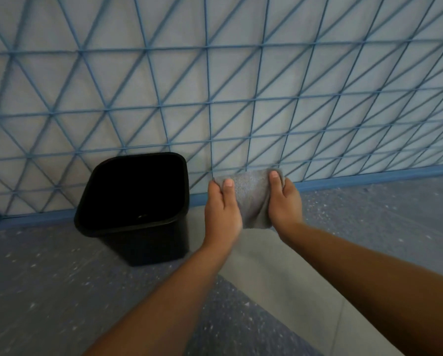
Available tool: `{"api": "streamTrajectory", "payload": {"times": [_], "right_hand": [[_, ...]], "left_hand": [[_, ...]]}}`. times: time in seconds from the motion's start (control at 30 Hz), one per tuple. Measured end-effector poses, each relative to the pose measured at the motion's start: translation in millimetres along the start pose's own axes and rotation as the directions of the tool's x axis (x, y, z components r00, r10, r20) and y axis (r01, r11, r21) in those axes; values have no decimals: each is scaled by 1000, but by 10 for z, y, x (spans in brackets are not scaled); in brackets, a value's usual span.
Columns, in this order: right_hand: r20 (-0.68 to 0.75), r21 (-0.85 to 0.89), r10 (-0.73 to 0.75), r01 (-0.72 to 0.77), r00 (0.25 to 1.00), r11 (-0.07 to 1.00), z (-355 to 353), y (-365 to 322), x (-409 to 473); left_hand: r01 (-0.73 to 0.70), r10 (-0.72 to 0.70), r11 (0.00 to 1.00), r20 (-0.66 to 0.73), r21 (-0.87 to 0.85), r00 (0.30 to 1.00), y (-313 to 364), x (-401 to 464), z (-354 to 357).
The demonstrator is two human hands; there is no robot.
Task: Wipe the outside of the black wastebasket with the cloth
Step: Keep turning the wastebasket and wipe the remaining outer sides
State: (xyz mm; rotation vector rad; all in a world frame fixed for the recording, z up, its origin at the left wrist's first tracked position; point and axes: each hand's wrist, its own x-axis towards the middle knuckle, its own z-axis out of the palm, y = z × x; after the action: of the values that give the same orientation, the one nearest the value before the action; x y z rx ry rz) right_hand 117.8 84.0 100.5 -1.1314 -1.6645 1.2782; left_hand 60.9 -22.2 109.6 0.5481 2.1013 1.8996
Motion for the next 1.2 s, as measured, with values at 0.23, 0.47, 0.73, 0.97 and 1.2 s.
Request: {"api": "streamTrajectory", "payload": {"times": [0.23, 0.47, 0.73, 0.97, 1.2], "right_hand": [[103, -123, 378, -365, 920, 923, 100, 709, 195], [182, -358, 46, 22, 982, 934, 343, 1063, 440], [254, -500, 51, 86, 966, 862, 371, 1683, 820], [239, -385, 184, -81, 953, 919, 499, 1776, 1212], [411, -350, 165, -12, 896, 936, 265, 1869, 1231]], "left_hand": [[67, -72, 993, 48, 102, 996, -444, 59, 242], [320, -318, 945, -39, 68, 947, -1049, 478, 416], [423, -411, 866, -104, 265, 906, -1637, 799, 595], [507, -500, 842, -83, 187, 862, -1699, 1055, 678], [325, -446, 856, 255, 402, 858, -1797, 1009, 596]]}}
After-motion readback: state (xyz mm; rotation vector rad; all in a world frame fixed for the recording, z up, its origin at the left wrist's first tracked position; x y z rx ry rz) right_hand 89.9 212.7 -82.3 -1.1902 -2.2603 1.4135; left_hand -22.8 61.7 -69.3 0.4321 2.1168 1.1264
